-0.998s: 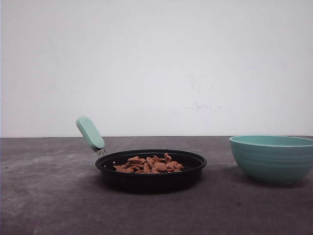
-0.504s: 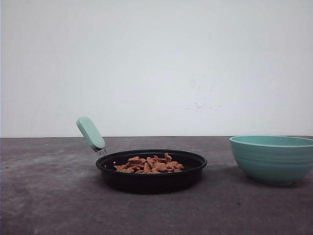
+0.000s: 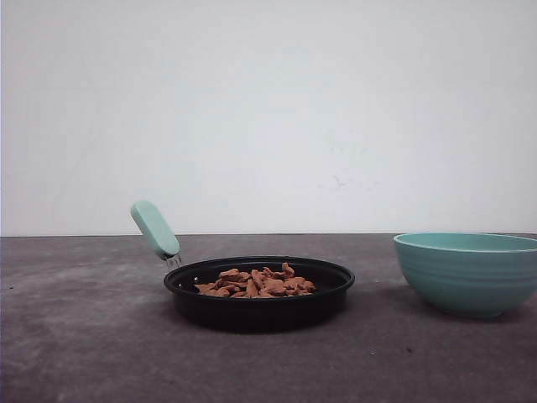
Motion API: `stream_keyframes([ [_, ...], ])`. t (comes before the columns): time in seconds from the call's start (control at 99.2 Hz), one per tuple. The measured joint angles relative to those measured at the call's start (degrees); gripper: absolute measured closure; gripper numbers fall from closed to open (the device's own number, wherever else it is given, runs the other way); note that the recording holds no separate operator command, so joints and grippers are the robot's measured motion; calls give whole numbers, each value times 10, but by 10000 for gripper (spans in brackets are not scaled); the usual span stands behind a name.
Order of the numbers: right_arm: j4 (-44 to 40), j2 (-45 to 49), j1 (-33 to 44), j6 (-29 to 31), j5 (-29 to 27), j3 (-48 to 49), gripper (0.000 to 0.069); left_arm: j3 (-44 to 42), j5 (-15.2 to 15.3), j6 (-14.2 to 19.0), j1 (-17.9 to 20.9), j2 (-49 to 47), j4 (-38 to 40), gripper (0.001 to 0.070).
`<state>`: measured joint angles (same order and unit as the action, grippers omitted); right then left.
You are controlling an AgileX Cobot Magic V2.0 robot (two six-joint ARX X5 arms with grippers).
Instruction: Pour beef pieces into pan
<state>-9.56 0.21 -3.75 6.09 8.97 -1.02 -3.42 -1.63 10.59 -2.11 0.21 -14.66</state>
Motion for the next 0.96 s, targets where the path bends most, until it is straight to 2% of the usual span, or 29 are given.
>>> stream_keyframes([
  [0.242, 0, 0, 0, 0, 0, 0, 680, 0, 2, -40, 0, 0, 0, 697],
  [0.958, 0, 0, 0, 0, 0, 0, 680, 0, 2, -42, 0, 0, 0, 697],
])
